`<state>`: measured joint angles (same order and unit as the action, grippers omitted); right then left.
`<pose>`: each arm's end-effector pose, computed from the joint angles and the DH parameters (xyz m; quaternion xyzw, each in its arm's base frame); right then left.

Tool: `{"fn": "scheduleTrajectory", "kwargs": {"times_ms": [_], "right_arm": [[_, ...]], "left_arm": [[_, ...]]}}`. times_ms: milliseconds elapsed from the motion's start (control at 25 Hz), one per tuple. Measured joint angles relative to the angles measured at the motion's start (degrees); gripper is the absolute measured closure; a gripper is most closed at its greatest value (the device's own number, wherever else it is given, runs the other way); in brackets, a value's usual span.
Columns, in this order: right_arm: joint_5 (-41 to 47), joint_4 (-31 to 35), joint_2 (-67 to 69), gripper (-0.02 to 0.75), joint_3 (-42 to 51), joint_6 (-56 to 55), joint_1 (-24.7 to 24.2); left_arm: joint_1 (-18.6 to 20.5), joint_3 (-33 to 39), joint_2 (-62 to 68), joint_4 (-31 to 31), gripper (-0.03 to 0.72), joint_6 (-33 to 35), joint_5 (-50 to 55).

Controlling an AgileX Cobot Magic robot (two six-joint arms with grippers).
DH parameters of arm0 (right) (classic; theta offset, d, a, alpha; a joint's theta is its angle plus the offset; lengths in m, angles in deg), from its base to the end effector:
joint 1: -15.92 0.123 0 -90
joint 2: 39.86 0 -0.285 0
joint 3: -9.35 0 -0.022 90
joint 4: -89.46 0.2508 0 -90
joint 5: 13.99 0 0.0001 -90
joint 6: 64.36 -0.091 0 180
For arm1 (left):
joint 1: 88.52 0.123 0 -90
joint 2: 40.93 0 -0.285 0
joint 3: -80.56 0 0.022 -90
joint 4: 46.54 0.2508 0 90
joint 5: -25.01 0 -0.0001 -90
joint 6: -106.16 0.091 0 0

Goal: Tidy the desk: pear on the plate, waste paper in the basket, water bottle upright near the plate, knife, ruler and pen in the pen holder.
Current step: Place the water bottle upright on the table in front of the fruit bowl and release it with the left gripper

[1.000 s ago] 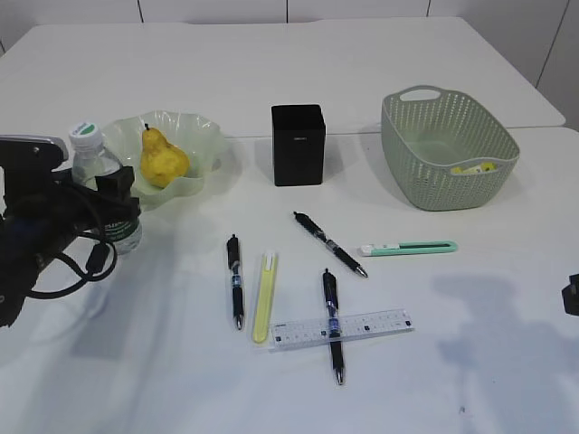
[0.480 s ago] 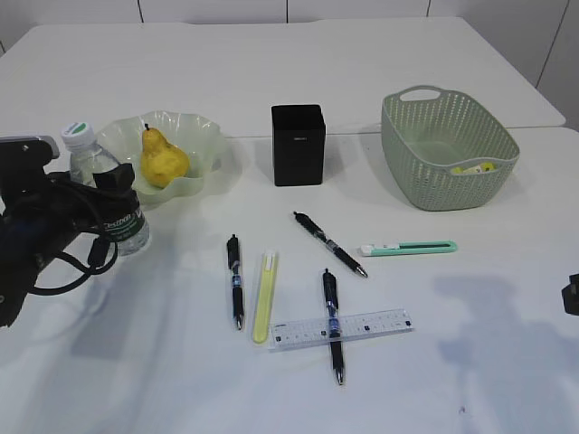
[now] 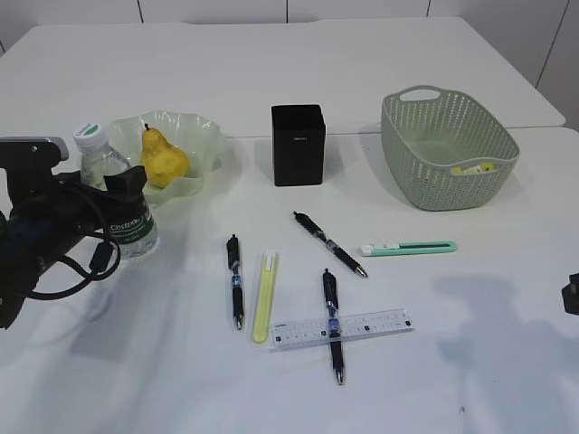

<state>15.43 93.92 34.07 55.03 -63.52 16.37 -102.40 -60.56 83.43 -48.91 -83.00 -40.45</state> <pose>0.1968 0.0050 0.2141 0.0167 0.9632 0.0266 0.2669 0.3351 -0.0793 0.1120 0.0122 0.7534 -0.1229 0.6458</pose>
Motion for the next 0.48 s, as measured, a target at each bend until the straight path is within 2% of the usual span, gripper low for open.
{"fn": "scheduleTrajectory", "kwargs": {"times_ms": [480], "right_arm": [[0.00,0.00,0.00,0.279,0.00,0.00,0.00]], "left_arm": [[0.00,0.00,-2.35,2.37,0.199,0.22,5.07]]}}
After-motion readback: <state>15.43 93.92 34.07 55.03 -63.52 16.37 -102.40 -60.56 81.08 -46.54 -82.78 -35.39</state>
